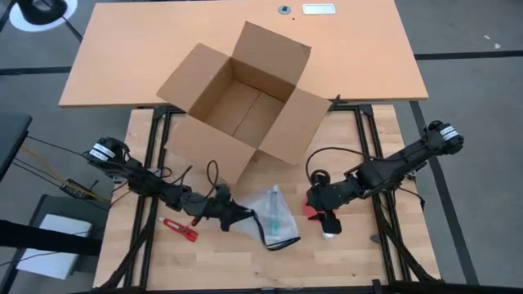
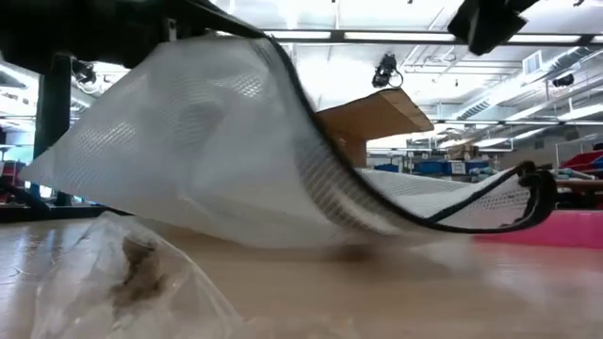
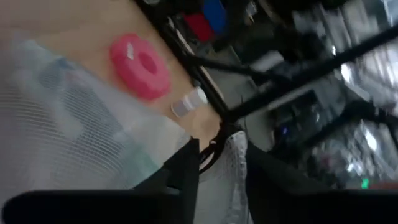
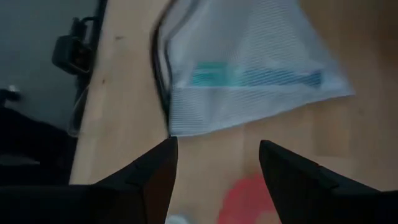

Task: Unpack boxes
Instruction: Close the zip bag, then put the white bottle medicine into the zip bag, then put the pink medicine organizer into the zip bag

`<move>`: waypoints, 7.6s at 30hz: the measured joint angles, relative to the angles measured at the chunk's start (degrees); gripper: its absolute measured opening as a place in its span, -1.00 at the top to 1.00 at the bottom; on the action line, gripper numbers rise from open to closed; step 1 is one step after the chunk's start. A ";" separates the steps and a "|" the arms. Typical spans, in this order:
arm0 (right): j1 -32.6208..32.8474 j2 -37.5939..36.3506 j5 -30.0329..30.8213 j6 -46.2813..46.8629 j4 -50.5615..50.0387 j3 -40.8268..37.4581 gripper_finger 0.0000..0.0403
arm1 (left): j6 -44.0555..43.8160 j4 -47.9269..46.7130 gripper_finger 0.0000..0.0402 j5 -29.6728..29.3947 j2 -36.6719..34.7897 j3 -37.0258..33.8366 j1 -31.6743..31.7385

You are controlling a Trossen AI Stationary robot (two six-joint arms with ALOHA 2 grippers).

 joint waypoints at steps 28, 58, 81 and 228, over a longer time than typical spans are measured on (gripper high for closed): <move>9.40 0.91 -2.88 -14.83 11.47 0.00 -0.13 | 11.96 -65.92 0.33 1.06 5.70 61.12 -7.06; 14.28 34.62 22.45 -22.09 26.81 0.04 -0.14 | 26.02 -91.33 0.33 -3.24 26.94 79.06 -9.28; 16.87 38.99 22.50 -22.50 38.34 0.29 -0.14 | 26.00 -91.03 0.33 -4.23 27.37 79.03 -9.06; 8.62 4.39 7.98 9.01 4.46 -19.97 -0.46 | 6.41 -98.84 0.93 -2.12 38.52 92.37 0.95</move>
